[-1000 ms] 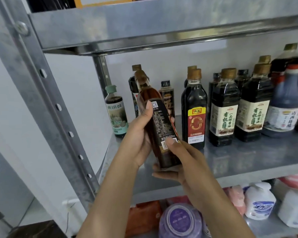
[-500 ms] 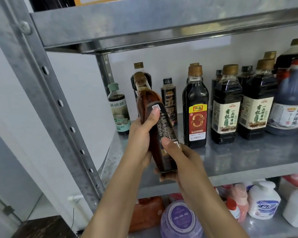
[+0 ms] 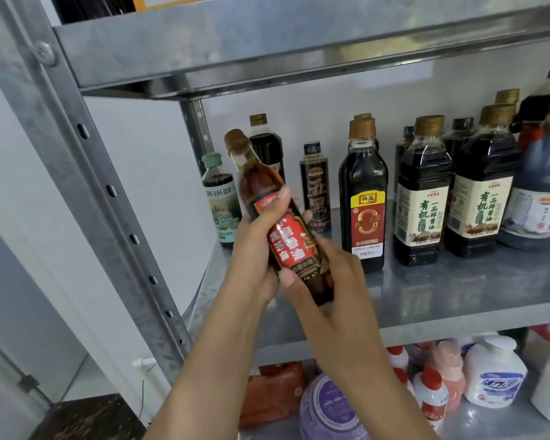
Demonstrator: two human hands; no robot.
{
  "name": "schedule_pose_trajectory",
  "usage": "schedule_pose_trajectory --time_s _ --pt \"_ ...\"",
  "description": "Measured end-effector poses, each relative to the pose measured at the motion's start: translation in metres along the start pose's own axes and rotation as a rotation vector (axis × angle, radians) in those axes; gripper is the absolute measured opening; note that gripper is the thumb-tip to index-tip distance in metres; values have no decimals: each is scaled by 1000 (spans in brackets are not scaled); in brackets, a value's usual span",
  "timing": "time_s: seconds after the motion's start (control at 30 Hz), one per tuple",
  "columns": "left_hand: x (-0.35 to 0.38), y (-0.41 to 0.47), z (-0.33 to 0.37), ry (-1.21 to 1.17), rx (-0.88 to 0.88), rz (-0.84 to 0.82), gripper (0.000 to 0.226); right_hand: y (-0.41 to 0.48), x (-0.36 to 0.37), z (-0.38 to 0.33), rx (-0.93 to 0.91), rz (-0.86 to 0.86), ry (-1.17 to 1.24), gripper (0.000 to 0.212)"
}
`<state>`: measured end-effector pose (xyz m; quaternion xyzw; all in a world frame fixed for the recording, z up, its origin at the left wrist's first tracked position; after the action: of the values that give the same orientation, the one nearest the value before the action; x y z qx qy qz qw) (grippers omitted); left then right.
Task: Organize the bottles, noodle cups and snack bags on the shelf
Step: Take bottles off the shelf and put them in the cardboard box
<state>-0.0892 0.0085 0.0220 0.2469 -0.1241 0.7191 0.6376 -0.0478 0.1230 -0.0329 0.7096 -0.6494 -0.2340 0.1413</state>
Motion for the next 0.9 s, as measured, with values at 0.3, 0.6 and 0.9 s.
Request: schedule_pose_trajectory --time_s 0.3,0.6,0.9 --pt "-12 -1 0 -307 9 -242 42 0 3 -1 336 -157 476 54" --pt "-9 -1 12 -6 98 -69 28 -2 6 -3 238 -7 241 39" --pt "-4 -6 15 71 32 -127 38 2 5 4 425 -117 518 54"
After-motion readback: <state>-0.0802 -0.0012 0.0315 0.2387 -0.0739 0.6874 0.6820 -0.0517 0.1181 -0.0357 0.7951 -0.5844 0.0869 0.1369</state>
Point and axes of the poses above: each hand's wrist, its own y-axis towards the middle knuckle, its own x-axis out of the palm, z = x × y, the point moved 2 cm from there along y, towards the middle knuckle, and after that the axes turned 2 degrees about y, right-handed, at the moved point
